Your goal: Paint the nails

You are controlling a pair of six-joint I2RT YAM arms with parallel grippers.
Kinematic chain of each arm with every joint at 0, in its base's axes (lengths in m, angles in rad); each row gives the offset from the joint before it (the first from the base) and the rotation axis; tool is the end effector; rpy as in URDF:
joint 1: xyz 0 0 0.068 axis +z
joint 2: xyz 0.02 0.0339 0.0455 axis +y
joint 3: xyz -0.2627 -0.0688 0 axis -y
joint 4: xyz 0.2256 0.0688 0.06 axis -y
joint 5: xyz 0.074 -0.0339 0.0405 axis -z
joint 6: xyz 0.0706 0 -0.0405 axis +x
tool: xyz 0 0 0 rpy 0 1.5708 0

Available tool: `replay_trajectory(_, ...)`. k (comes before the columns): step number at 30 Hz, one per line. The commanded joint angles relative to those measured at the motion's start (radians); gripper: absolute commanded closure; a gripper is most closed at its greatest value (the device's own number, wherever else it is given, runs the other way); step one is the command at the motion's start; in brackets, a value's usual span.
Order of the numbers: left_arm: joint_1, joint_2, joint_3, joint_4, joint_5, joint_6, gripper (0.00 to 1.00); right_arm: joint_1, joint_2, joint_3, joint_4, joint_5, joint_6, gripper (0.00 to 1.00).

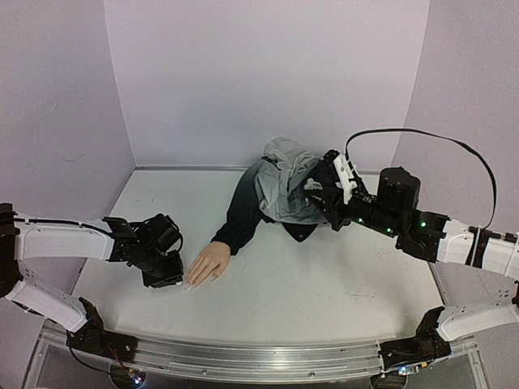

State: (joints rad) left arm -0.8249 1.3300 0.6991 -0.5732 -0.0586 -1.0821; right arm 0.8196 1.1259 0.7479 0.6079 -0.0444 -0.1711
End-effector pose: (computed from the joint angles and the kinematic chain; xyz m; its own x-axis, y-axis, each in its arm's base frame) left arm 0.1569 -0.1637 0.1491 -0.9322 -0.2899 -0.2166 -0.2218 0.9307 -0.2909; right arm 0.1885 0.2064 0.3561 0.2826 0.0534 -0.9578 -0.7221 0.6691 -0.1758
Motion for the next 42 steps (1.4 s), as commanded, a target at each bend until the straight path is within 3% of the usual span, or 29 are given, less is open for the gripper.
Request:
replay_trajectory(1, -0.002, -0.089, -0.005, -0.005, -0.021, 0.000, 1.00, 0.002, -0.010, 0.004, 0.083, -0.010, 0.004, 1.00)
replay_trajectory(7, -0.002, -0.152, 0.026, -0.076, -0.055, 0.011, 1.00, 0.002, -0.007, 0.005, 0.083, -0.015, 0.005, 1.00)
replay_trajectory(19, -0.001, -0.059, 0.107, -0.027, -0.042, 0.051, 1.00, 0.002, -0.012, 0.004, 0.083, -0.012, 0.005, 1.00)
replay_trajectory(42, 0.000, 0.004, 0.073, 0.019, -0.018, 0.039, 1.00, 0.002, -0.015, 0.002, 0.083, -0.008, 0.002, 1.00)
